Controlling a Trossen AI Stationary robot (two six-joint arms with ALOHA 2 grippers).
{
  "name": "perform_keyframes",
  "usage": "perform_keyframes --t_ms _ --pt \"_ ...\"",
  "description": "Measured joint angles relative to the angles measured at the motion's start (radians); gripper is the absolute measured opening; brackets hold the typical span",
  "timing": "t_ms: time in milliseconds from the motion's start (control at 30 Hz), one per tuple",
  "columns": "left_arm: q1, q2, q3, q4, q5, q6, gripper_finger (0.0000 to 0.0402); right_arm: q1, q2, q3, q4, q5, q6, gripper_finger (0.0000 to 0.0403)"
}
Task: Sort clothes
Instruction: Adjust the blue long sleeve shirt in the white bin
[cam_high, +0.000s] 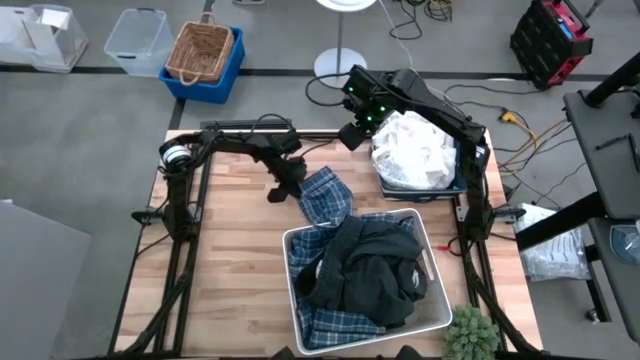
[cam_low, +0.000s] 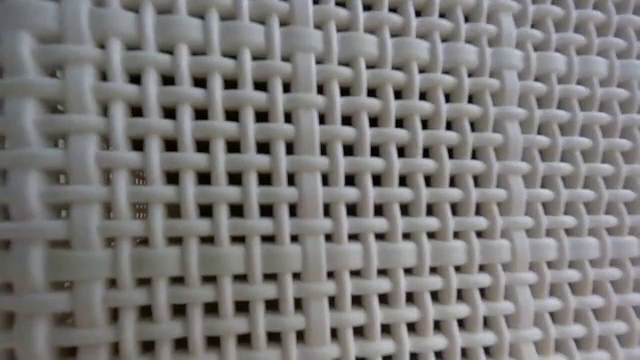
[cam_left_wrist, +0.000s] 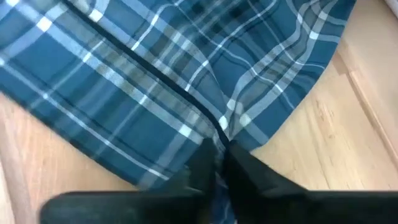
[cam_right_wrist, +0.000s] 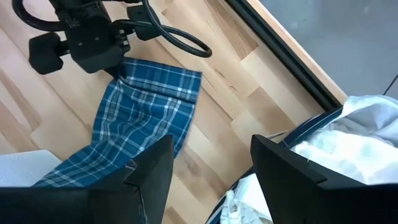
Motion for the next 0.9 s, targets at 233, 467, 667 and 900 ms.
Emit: perform_keyframes --t_ms 233,467,667,900 --pt "-0.005 -0.031 0.021 -0.097 -0.05 -0.011 0.0002 -0.009 0.0 0.0 0.0 -0.002 -0.039 0.0207" --pt "0.001 -0.18 0.269 -0.327 -0.142 0.003 0.0001 -0.03 0.01 -0.009 0.076 -0.179 -0.063 0.0206" --pt "0.0 -0.202 0.462 -0.405 -0.121 -0.074 0.0 -0.039 0.039 -0.011 0.085 -0.334 -0.108 0.0235" --pt "-0.015 -0.219 0.577 -0.465 -0.084 -0.166 0.0 0.022 0.071 -0.016 0.165 -0.387 -0.307 0.028"
